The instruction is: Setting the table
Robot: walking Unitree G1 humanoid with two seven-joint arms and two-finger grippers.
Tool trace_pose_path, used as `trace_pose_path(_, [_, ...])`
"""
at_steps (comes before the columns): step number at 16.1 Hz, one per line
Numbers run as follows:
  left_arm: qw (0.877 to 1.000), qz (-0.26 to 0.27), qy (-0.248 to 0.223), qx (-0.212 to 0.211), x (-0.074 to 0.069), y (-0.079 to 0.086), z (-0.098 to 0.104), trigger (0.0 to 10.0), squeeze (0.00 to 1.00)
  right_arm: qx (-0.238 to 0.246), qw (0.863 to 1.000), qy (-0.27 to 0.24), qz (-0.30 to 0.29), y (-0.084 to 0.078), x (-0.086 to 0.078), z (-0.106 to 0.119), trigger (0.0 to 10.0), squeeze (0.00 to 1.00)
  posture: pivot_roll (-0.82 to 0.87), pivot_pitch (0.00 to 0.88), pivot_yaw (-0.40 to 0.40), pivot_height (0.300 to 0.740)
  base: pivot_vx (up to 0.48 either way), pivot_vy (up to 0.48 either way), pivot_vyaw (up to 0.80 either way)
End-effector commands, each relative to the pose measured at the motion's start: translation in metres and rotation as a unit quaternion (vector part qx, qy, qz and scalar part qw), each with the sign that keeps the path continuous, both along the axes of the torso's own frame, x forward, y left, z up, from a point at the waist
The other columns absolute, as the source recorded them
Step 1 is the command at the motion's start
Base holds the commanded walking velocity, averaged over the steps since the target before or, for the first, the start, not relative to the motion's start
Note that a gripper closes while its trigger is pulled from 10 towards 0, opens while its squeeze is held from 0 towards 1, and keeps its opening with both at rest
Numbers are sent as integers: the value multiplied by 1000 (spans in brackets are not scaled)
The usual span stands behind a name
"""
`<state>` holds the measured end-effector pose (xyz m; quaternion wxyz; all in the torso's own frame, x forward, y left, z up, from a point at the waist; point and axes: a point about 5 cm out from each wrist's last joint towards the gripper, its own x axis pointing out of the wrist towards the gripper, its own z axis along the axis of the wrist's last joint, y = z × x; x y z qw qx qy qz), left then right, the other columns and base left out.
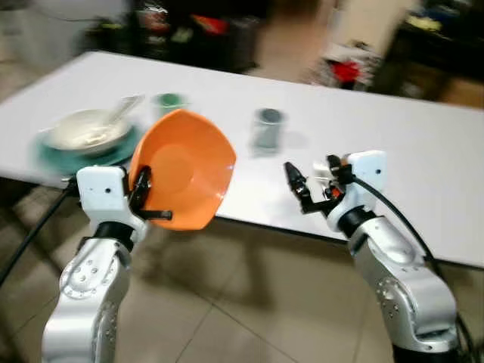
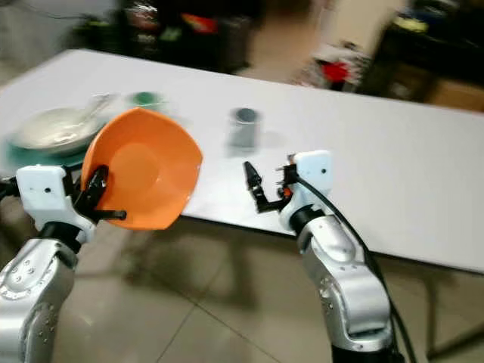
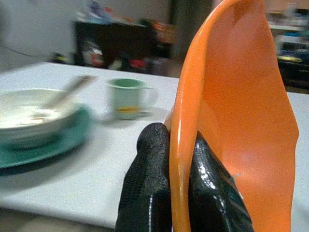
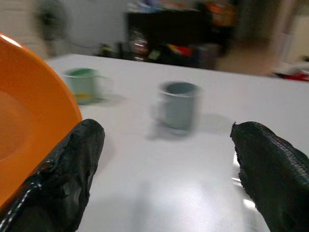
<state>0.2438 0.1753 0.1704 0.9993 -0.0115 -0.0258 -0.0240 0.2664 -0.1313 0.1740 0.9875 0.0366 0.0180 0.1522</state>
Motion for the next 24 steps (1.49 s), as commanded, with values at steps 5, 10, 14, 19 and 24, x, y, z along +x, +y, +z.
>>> trace_pose_path(5, [998, -33, -44, 1, 7, -6, 19, 10000, 0, 5, 1000, 6, -10, -4, -2, -1, 10000, 0, -83, 0, -36, 740, 349, 0, -800])
trace_pose_path(10, [997, -52, -54, 0, 12, -9, 24, 10000, 0, 11, 1000, 4, -12, -3, -4, -1, 10000, 0, -82, 0, -32, 740, 351, 0, -800])
trace_pose_path(14, [996, -66, -63, -4, 17, -10, 31, 10000, 0, 14, 1000, -3, -8, 0, -4, 0, 10000, 0, -78, 0, -19, 740, 348, 0, -200])
trace_pose_path(19, [996, -65, -58, -25, 42, -13, 38, 10000, 0, 26, 999, -19, -6, 0, -5, 6, 10000, 0, -97, 0, -1, 740, 197, 0, 0])
trace_pose_path(24, [994, -88, 37, -61, 96, -21, 37, 10000, 0, 29, 996, -43, 76, -9, 2, 22, 10000, 0, -86, 0, -6, 740, 0, 0, 0])
